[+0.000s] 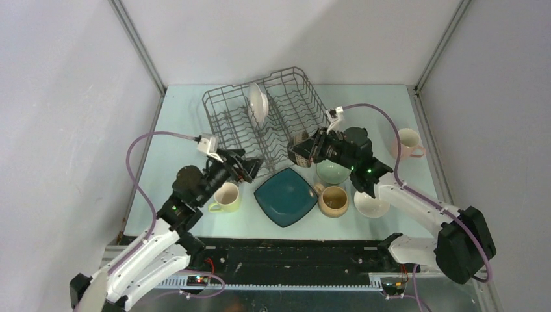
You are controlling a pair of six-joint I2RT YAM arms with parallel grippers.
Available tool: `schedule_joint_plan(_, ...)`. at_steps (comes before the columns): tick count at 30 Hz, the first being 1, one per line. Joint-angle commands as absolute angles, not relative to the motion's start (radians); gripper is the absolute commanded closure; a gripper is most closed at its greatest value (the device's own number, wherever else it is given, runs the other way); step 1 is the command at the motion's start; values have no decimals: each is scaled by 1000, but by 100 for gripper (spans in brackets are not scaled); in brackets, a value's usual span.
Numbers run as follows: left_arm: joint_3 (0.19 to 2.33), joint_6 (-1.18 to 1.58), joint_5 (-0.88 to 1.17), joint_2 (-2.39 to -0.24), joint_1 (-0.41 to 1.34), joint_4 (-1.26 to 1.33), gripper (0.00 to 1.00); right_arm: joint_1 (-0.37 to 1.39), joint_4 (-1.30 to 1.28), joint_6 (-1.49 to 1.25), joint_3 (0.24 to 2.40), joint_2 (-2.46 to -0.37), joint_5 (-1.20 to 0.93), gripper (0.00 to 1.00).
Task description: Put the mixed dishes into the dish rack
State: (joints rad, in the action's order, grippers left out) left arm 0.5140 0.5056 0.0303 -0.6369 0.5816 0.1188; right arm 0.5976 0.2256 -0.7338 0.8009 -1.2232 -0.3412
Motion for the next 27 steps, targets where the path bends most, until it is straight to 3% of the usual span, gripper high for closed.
schedule_joint_plan(1,494,325,10,-671,688,386,0,603,702,-984,774,-1225,-466,100)
schedule_joint_plan(9,588,219,-9,-833,774,343,0,614,1030,-1269,734,-1343,-406,100)
schedule_joint_plan(20,618,75,-137,-872,857,306,0,767,884,-1242,731,-1289,-63,100)
schedule_joint_plan(27,658,4,-218,-919,907,260,4,813,925,-1261,732,-1301,-5,100)
